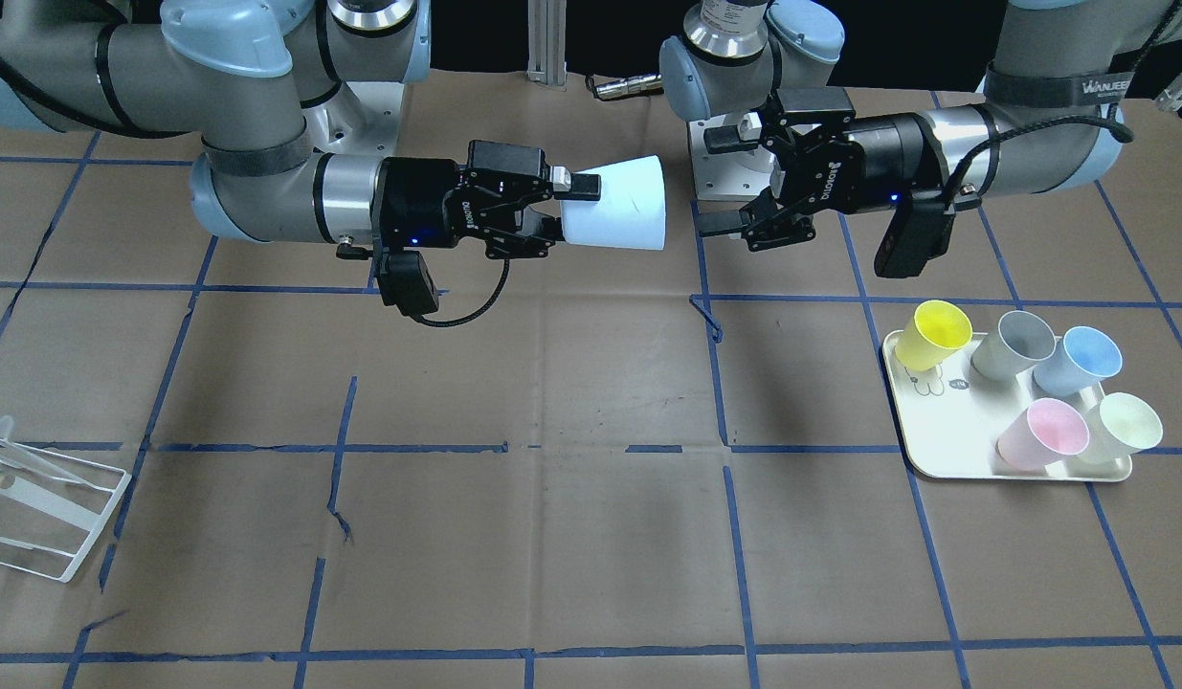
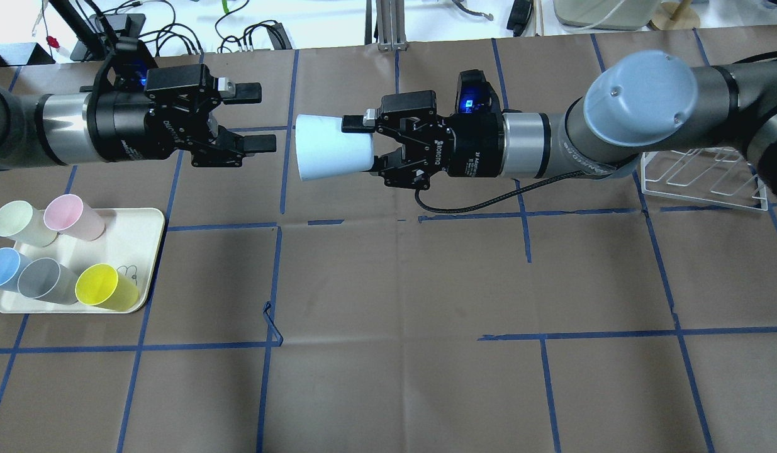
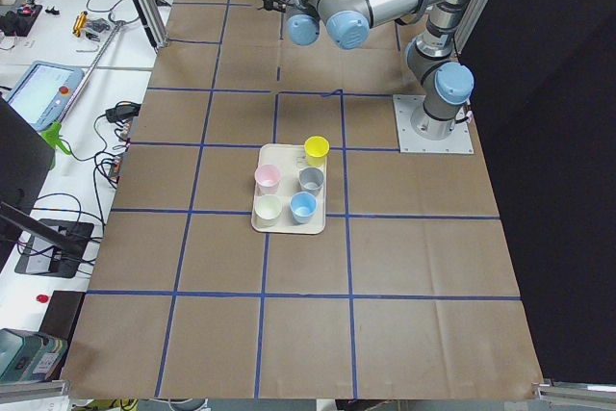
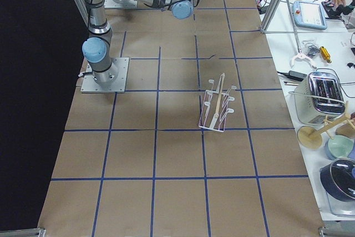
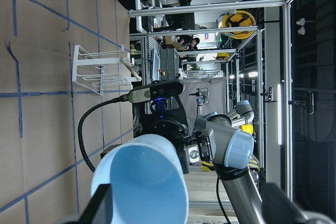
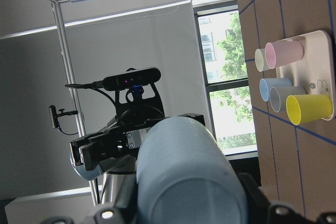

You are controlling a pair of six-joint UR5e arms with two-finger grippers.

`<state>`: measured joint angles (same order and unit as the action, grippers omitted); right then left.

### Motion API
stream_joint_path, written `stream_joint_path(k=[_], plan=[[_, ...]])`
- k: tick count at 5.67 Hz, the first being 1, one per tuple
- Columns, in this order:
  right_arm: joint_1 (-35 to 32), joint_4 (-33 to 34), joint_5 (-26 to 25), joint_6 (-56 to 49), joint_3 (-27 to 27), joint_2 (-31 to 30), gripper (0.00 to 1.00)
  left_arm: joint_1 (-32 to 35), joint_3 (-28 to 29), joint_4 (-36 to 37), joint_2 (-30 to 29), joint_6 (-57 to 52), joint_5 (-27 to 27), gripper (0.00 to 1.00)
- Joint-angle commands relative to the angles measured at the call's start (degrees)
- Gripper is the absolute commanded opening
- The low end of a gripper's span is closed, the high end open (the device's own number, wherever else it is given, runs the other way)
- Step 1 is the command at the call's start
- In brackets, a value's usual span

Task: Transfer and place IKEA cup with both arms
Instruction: 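Hold the cup out with the right gripper while the left gripper reaches to grasp it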

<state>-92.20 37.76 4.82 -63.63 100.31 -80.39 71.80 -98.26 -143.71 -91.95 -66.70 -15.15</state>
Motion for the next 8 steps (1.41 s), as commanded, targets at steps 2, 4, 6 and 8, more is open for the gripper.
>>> stream_joint_path(k=[2,4,6,8], plan=[[0.0,0.1,0.0,0.2,-0.1,0.0,0.46,1.3,0.1,-0.3,0.2,0.9,-0.2,0.6],[0.0,0.1,0.0,0.2,0.0,0.1,0.47,4.9,0.0,0.0,0.0,1.7,0.2,0.37],[0.1,-0.1,0.4,0.4,-0.1,0.1,0.75,5.1,0.3,0.4,-0.2,1.8,-0.1,0.01],[0.5,-0.1,0.6,0.6,-0.2,0.1,0.89,5.1,0.3,0.8,-0.1,2.3,0.2,0.0]])
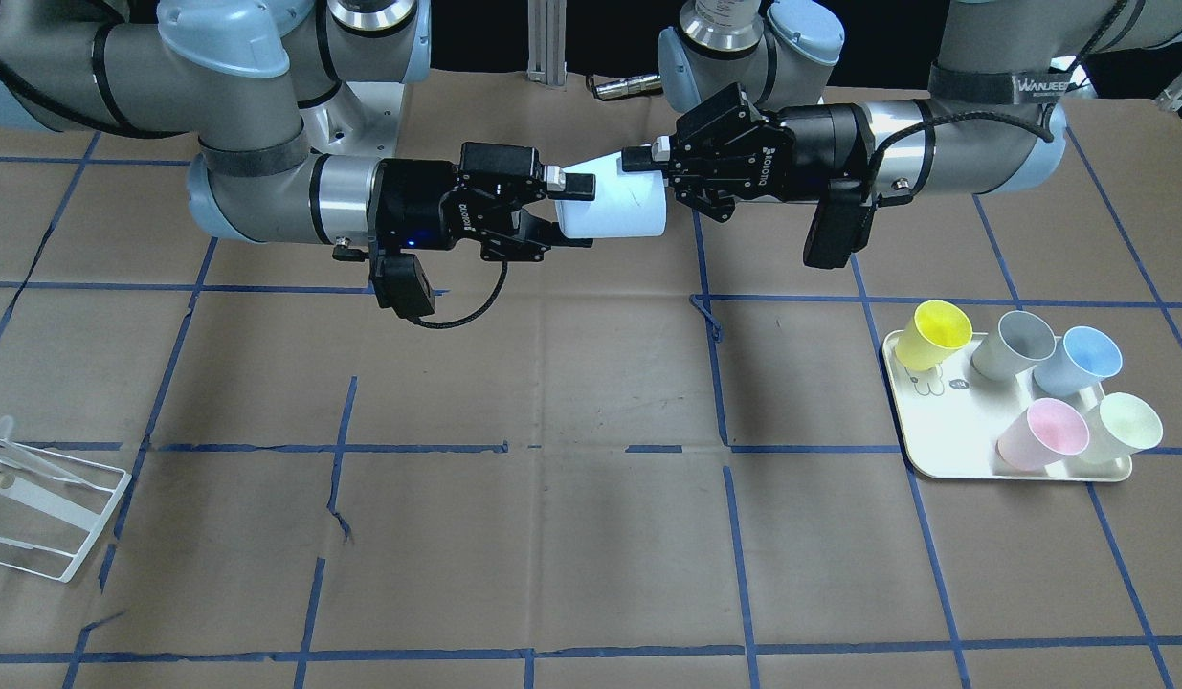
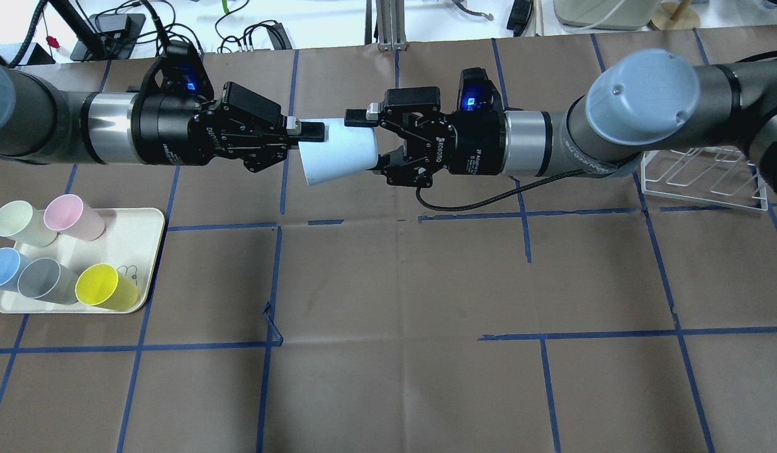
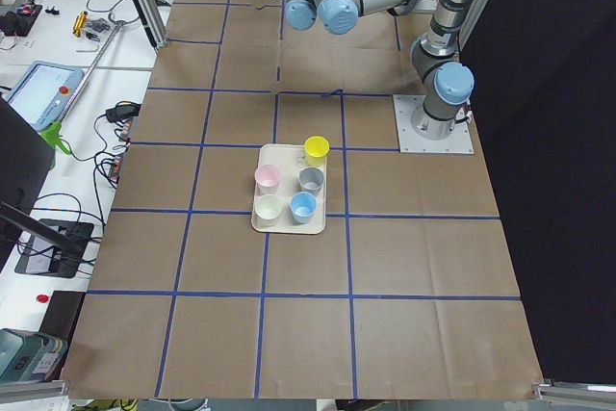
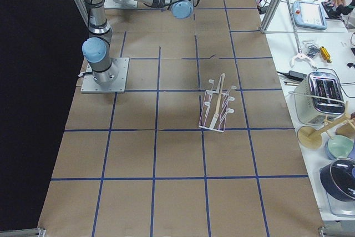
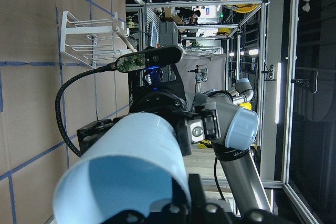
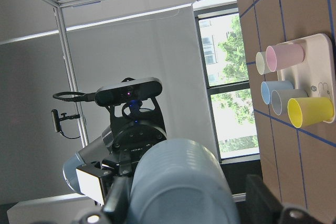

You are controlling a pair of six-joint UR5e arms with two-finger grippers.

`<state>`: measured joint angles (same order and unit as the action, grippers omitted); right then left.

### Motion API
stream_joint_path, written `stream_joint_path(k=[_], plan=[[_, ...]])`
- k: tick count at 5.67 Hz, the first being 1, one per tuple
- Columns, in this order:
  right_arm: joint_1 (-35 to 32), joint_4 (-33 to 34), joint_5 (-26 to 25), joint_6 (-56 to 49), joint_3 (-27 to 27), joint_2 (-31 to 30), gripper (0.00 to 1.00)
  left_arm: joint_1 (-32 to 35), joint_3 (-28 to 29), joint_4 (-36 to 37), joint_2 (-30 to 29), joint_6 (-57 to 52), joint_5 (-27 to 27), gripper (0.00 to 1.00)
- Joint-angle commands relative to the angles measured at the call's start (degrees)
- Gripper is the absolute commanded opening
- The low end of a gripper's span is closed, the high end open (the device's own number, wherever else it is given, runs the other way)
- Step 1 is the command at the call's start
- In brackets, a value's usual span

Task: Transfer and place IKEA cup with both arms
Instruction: 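Open the right gripper and withdraw it while the left gripper holds the cup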

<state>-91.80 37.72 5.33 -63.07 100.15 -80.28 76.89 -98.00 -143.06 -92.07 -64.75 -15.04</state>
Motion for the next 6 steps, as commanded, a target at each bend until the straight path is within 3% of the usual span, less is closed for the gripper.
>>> stream_joint_path(k=[1,3,4,5,6], plan=[[0.1,0.0,-0.1,0.4,-0.2,-0.1,1.0,0.0,0.2,0.1,0.1,1.0,0.2,0.0],[2.7,0.2,-1.6,4.8,-2.2,0.0,1.0,-0.1,1.7,0.4,0.2,2.1,-0.3,0.01],[7.5,0.8,-9.9,9.0,-5.4,0.1,1.0,-0.1,4.2,1.6,0.1,4.7,-3.9,0.01],[14.7,3.4,-20.7,14.2,-8.4,0.8,1.0,-0.1,5.0,8.4,0.7,11.5,-12.7,0.01],[18.6,13.1,-29.7,19.2,-8.7,1.2,1.0,-0.1,4.9,20.2,0.9,23.2,-26.5,0.01]])
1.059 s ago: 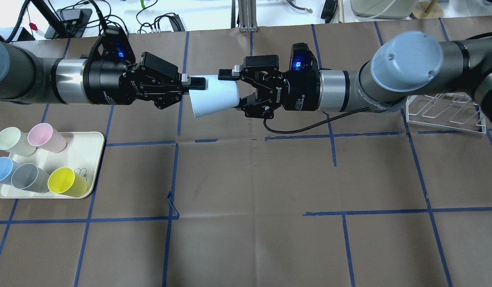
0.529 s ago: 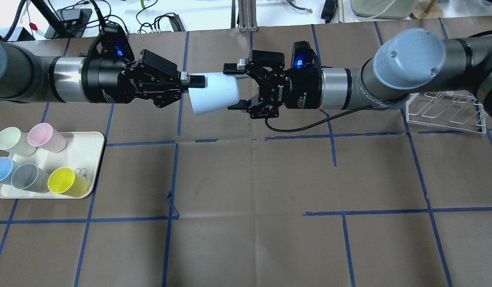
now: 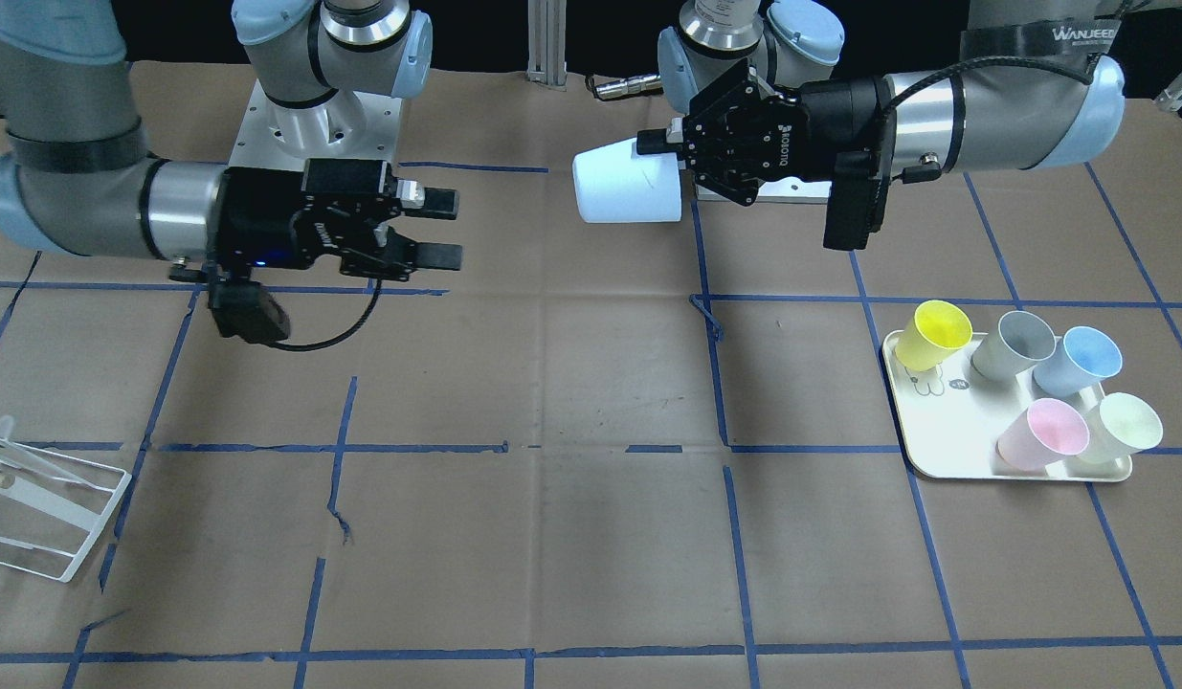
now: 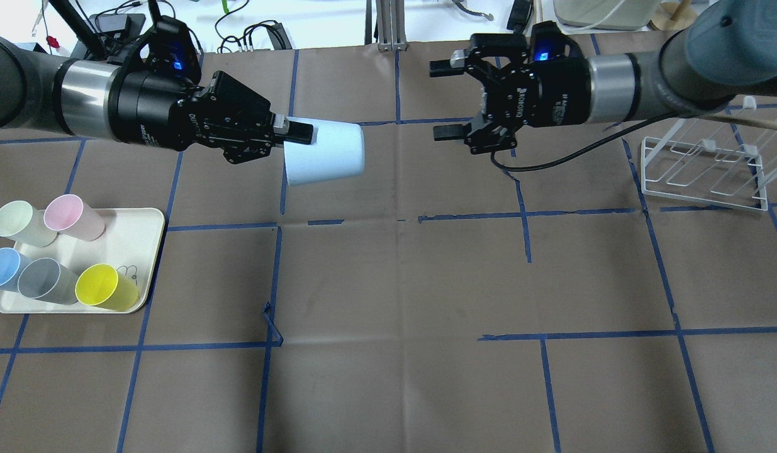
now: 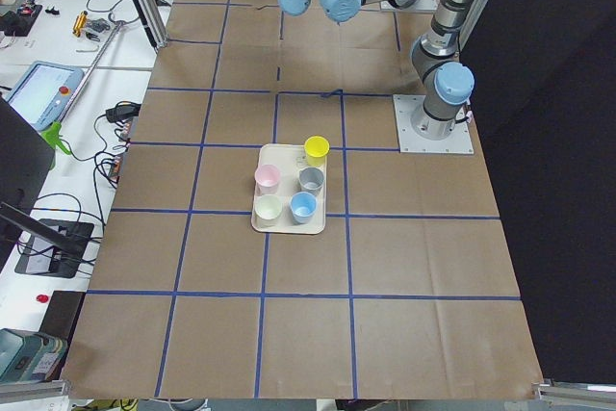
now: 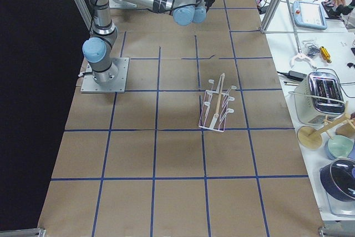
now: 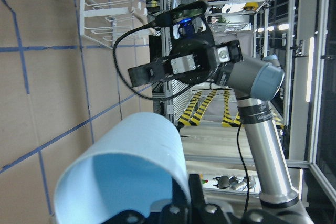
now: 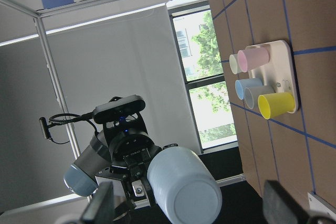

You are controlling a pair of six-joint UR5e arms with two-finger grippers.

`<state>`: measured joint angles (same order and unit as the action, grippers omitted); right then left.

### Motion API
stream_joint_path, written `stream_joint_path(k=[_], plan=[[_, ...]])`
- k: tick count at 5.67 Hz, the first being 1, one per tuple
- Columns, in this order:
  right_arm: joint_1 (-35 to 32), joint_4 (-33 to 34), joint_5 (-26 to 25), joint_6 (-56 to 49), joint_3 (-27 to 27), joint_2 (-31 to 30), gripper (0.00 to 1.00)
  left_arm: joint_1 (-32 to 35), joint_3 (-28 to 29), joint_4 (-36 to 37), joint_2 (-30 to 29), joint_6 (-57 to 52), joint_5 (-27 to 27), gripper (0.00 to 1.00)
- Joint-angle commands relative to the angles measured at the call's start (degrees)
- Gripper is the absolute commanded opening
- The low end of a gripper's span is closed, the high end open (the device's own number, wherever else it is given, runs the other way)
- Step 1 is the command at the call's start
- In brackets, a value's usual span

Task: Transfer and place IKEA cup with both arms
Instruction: 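Open the right gripper and withdraw it while the left gripper holds the cup, then carry the cup with the left gripper down toward the white tray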

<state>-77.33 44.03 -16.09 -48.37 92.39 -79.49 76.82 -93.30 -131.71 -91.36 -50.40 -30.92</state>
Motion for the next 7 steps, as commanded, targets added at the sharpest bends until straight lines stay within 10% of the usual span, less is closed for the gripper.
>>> stream_joint_path(k=[1,2,4,5,7], plan=[[6.0,26.2,-22.4,17.1,-1.1,0.4,1.0,0.3,-1.0,17.2,0.6,19.2,-23.0,0.01],[6.1,45.0,-40.1,24.2,-1.5,0.3,1.0,0.3,-1.4,24.1,0.3,26.6,-33.4,0.01],[6.1,57.9,-58.8,14.8,-2.3,0.5,1.0,-0.3,-3.1,40.6,-2.1,38.2,-52.0,0.0],[6.1,67.2,-63.4,0.0,-2.3,3.3,1.0,-0.9,-4.5,48.3,-5.5,38.6,-62.1,0.0],[6.1,79.5,-69.6,-11.8,-2.5,5.5,1.0,-6.8,-4.6,56.7,-11.3,36.4,-65.9,0.0]])
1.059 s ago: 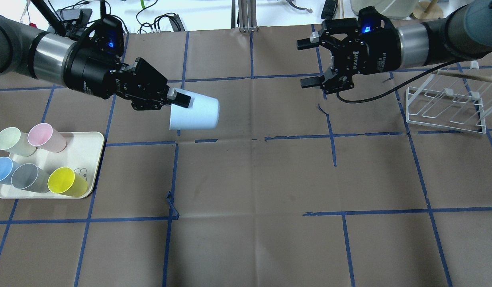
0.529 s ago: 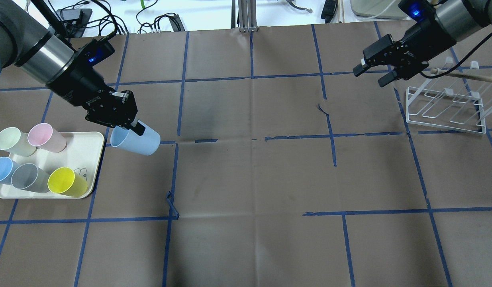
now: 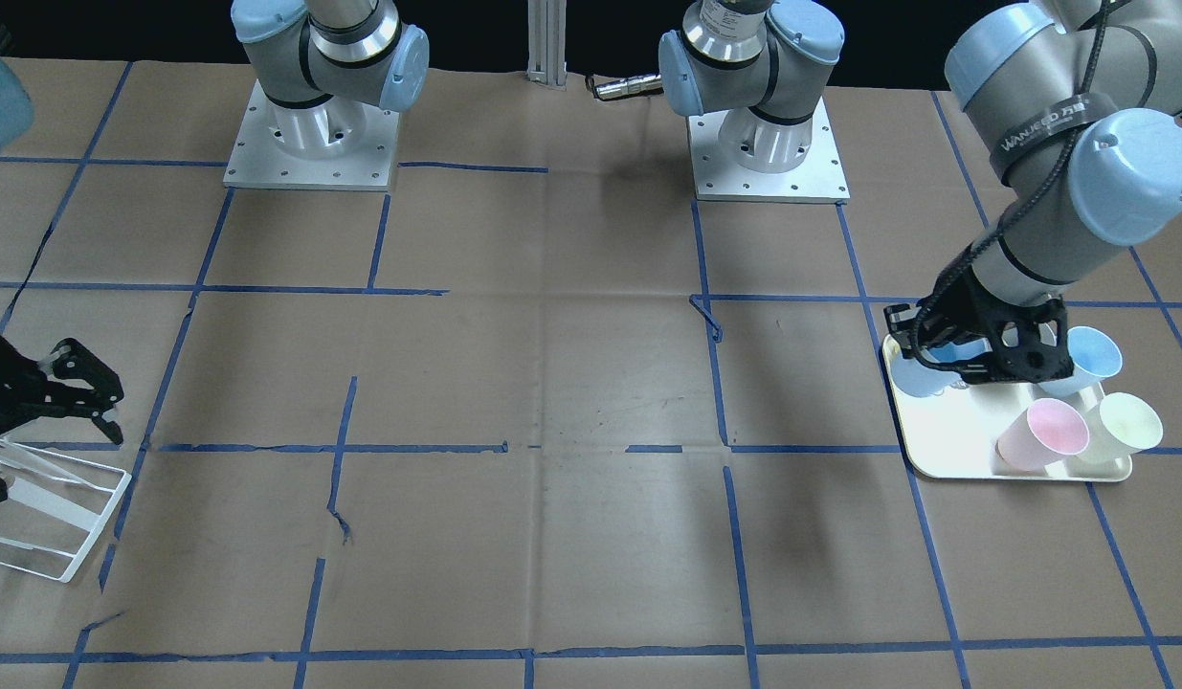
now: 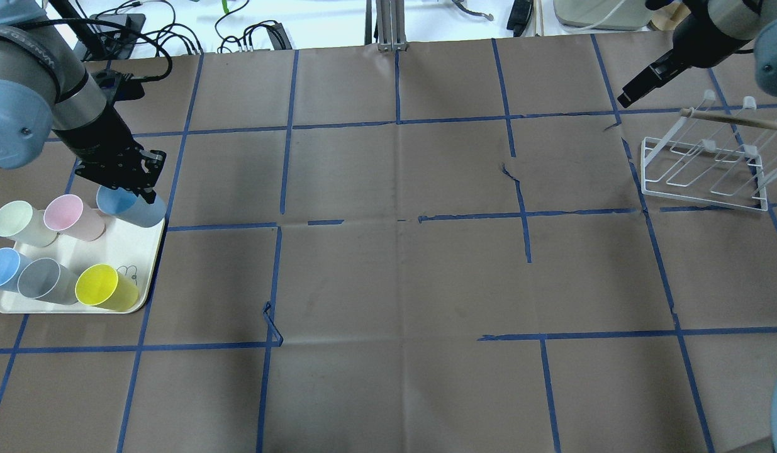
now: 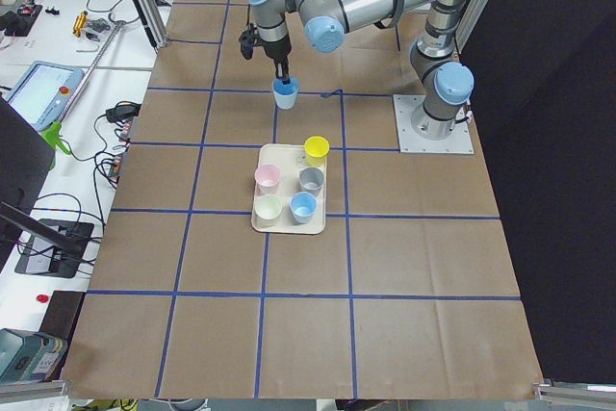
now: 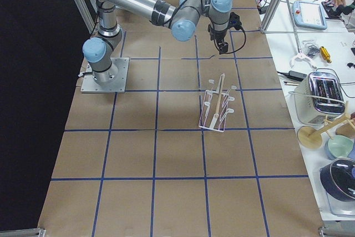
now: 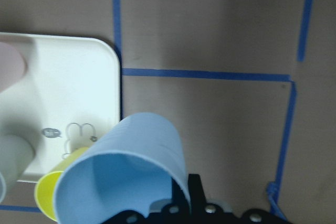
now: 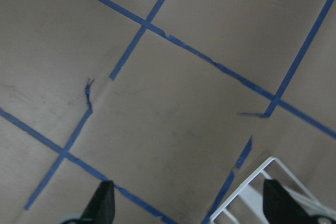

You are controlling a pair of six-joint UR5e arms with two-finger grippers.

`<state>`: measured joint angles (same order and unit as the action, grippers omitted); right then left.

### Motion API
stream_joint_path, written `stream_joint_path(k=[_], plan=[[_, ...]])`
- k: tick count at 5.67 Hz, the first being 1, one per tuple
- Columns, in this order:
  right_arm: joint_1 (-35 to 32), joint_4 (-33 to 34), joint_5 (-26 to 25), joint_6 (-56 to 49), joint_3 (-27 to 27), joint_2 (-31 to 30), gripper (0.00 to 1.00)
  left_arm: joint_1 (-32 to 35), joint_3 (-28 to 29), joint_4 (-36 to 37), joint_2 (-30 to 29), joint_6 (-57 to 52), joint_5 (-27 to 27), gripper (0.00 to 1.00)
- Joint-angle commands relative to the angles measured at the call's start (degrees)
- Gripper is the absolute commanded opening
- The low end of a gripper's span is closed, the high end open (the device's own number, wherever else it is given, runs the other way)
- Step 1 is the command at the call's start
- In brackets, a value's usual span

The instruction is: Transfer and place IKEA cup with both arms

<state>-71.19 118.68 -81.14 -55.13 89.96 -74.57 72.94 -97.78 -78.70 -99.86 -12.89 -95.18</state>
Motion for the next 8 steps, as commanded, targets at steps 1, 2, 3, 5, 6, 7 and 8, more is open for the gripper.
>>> stream_joint_path(k=[1,2,3,5,6,7,8], plan=[[-0.2,3.9,-11.7,1.8,-0.2,-0.8,1.0,-4.5,-0.4,6.5,-4.7,-4.2,-1.9,0.01],[-0.6,-6.2,-11.8,15.1,-1.4,-4.9,1.0,-4.7,-1.0,7.9,-7.2,-4.2,-5.0,0.01],[-1.0,-17.9,-11.3,26.0,-3.4,-7.6,1.0,-4.9,-0.9,7.9,-9.4,-4.2,-5.1,0.01],[-4.7,-38.0,-11.2,43.7,-8.5,-12.2,1.0,-5.8,-1.0,7.4,-12.1,-4.2,-4.7,0.04],[-9.4,-41.7,-11.1,52.7,-9.6,-13.0,1.0,-5.9,-1.0,7.3,-12.5,-4.2,-4.8,0.06],[-17.0,-42.0,-11.4,61.7,-9.8,-13.1,1.0,-5.9,-1.0,7.4,-13.3,-4.3,-4.4,0.1],[-20.6,-41.8,-11.2,66.4,-10.1,-12.8,1.0,-5.8,-1.0,7.4,-13.5,-4.3,-4.6,0.14]])
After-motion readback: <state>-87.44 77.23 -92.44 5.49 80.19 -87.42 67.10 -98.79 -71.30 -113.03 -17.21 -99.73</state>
